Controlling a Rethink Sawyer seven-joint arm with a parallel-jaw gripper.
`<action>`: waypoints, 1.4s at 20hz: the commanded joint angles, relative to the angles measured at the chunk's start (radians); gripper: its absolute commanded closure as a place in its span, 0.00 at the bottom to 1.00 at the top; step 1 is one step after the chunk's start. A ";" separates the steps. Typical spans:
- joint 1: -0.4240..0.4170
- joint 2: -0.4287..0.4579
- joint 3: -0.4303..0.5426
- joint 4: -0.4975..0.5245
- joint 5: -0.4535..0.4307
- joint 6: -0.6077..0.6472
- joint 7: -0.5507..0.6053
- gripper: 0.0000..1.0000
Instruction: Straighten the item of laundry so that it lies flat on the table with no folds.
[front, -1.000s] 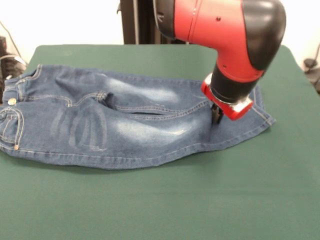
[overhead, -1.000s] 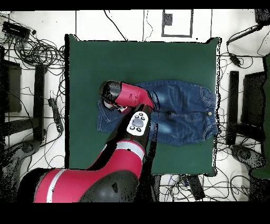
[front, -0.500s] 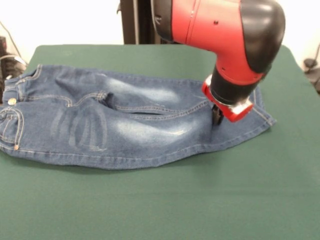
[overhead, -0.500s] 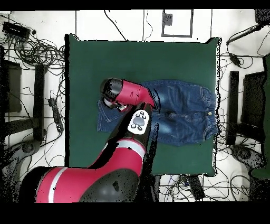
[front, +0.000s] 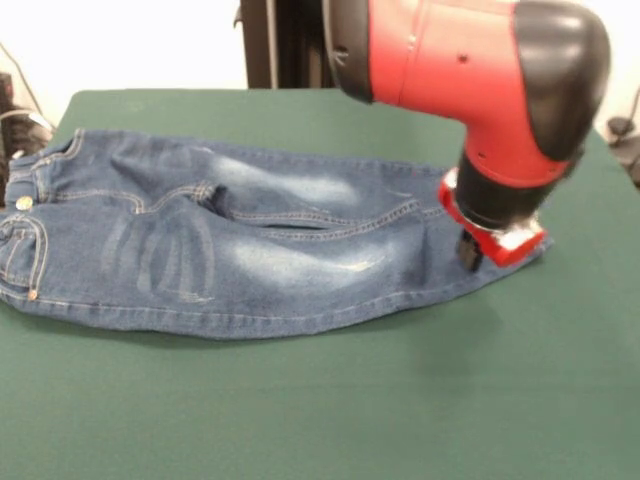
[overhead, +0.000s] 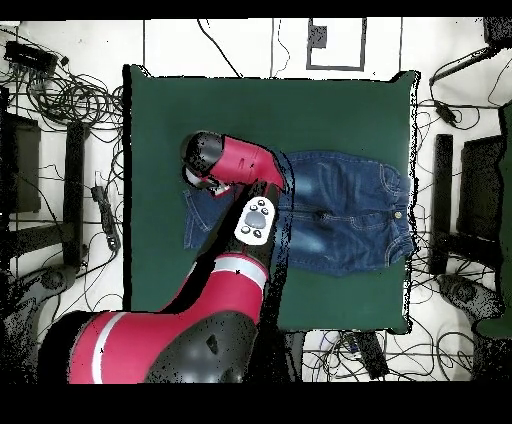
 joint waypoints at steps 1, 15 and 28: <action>0.077 0.019 0.036 -0.121 0.106 0.135 0.482 1.00; 0.054 -0.100 0.094 0.186 0.029 -0.117 0.274 1.00; 0.024 -0.122 0.167 0.358 -0.026 -0.301 0.195 1.00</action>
